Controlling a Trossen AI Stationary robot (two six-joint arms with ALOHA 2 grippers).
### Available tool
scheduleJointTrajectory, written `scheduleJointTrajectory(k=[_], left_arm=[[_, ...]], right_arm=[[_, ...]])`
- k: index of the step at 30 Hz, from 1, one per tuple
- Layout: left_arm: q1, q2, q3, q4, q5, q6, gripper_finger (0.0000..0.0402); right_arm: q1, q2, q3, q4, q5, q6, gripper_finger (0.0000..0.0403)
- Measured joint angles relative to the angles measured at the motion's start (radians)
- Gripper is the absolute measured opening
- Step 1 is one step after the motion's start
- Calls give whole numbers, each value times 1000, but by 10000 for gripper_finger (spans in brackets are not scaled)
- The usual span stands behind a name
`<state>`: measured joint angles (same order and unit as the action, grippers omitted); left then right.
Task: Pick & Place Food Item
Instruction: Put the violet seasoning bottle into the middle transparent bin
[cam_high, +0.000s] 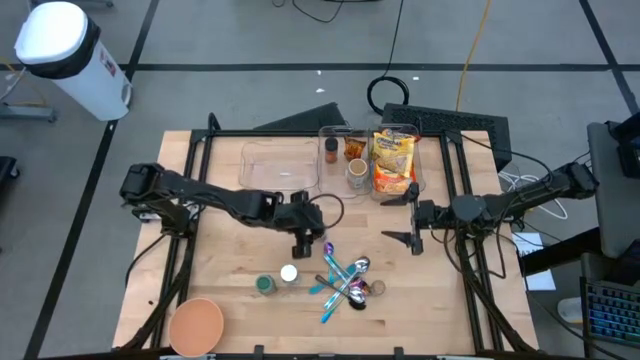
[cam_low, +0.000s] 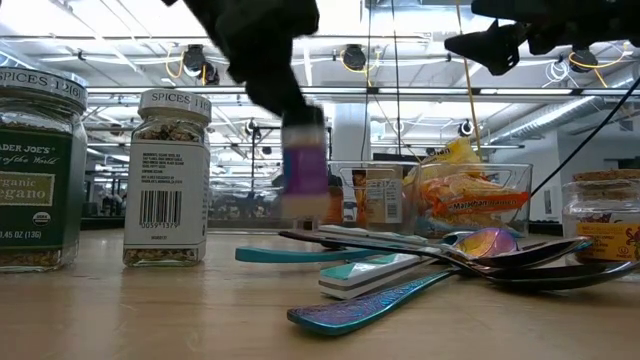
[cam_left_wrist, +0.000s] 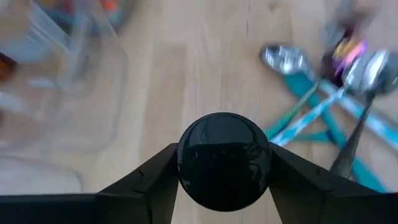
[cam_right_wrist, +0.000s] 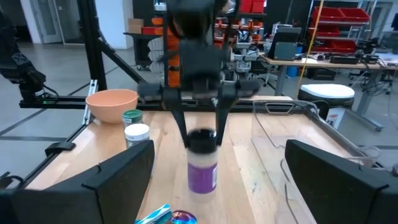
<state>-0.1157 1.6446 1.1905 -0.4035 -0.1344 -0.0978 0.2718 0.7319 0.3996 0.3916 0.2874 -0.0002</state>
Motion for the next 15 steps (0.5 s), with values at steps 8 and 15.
scheduleJointTrajectory(k=[8, 15], left_arm=[[58, -60, 117, -24, -76, 159, 213], [182, -60, 209, -21, -63, 267, 222]], right_arm=[[-11, 0, 0, -10, 0, 18, 357], [-10, 0, 0, -14, 0, 18, 357]])
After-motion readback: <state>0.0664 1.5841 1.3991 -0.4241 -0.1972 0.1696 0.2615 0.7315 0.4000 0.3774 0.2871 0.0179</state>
